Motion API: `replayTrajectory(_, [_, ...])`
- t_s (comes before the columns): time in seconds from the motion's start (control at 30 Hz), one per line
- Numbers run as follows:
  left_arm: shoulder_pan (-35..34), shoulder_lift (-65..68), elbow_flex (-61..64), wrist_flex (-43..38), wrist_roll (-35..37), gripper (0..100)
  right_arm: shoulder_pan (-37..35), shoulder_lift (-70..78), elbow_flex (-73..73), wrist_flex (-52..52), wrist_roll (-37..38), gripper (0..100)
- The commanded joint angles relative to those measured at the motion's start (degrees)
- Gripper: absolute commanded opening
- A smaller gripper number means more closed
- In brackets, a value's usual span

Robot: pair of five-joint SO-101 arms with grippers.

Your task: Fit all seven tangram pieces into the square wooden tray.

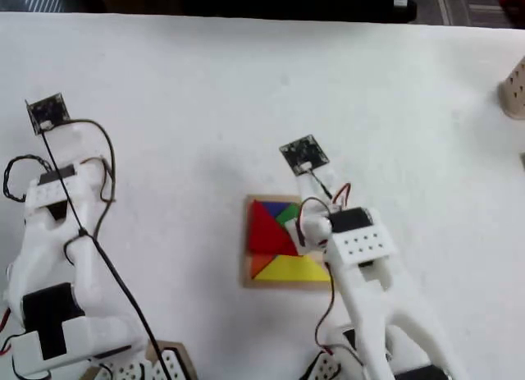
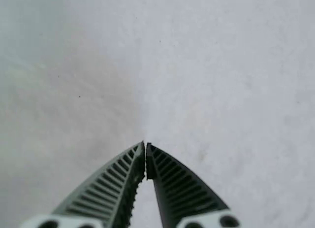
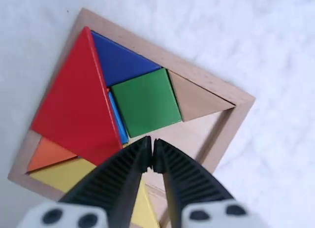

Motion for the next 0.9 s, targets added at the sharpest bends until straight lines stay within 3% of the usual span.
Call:
replayTrajectory(0.0, [0.92, -0.13, -2.9, 0.53, -0.79, 2, -4.62, -10.07, -1.93, 1.45, -2.55, 1.8])
replayTrajectory(0.23, [0.92, -0.13, -2.9, 0.53, -0.79, 2, -14.99, -6.02, 6.42, -12.35, -2.64, 1.8])
replayTrajectory(0.53, [0.92, -0.13, -2.81, 0.53, -0.79, 2, -5.58, 6.9, 4.57, -14.64, 1.05, 1.8])
replayTrajectory(0.7, [0.92, -0.13, -2.73, 0.53, -0.79, 2, -3.12, 6.9, 3.25, -9.19, 1.32, 1.8])
replayTrajectory(0.87, [0.92, -0.13, -2.73, 0.53, -0.79, 2, 3.74, 6.9, 2.99, -5.23, 1.49, 1.8])
